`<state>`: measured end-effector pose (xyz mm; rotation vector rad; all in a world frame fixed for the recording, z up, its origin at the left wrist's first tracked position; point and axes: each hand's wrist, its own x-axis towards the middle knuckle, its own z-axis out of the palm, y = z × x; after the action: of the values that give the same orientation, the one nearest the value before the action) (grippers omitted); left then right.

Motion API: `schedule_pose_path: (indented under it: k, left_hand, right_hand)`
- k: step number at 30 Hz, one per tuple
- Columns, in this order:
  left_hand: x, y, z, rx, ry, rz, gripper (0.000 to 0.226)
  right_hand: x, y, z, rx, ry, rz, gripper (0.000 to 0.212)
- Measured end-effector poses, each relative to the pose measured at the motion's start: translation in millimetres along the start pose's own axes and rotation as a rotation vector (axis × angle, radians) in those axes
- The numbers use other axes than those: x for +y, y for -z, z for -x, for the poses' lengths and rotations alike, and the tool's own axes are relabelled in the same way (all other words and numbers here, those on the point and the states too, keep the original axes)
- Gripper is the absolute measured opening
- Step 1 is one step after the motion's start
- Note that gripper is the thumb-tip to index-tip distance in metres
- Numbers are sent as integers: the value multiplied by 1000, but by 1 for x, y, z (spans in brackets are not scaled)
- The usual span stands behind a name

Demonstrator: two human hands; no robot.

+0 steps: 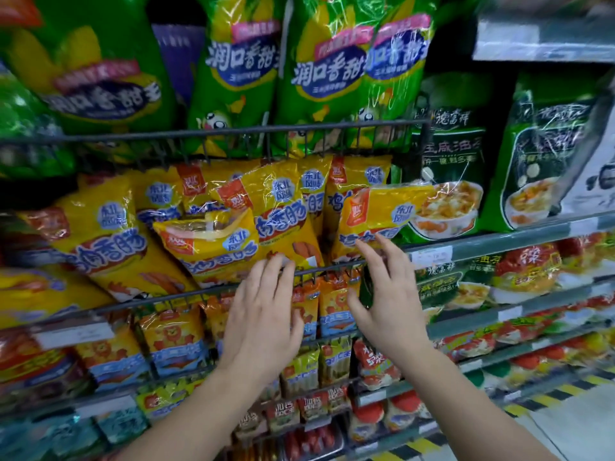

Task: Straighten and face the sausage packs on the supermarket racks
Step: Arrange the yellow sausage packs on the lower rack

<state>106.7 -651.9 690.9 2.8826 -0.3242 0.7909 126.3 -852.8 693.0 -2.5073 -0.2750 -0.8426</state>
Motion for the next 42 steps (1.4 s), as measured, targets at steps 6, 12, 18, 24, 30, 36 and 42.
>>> schedule_pose_path:
  k: [6, 12, 18, 24, 30, 36, 42]
  left_hand:
    - [12, -10, -28, -92, 118, -115, 95]
    - [16, -25, -41, -83, 186, -100, 104]
    - [6, -26, -53, -145, 33, -89, 98]
    - [-5, -21, -63, -217, -60, -96, 89]
    - [-14, -19, -63, -237, -187, -73, 84]
    - [-26, -16, -49, -210, -223, -63, 70]
    - [-40, -1, -42, -176, -266, -70, 58]
  right_hand:
    - [1, 2, -21, -159, -16, 119, 92]
    - [14, 3, -39, -214, 18, 223, 100]
    - [16, -5, -70, -293, -9, 249, 95]
    - [16, -21, -80, -263, -29, 224, 99]
    - [18, -26, -78, -196, -16, 200, 101]
    - [24, -16, -73, -168, 32, 190, 91]
    - [22, -11, -66, -186, 5, 173, 85]
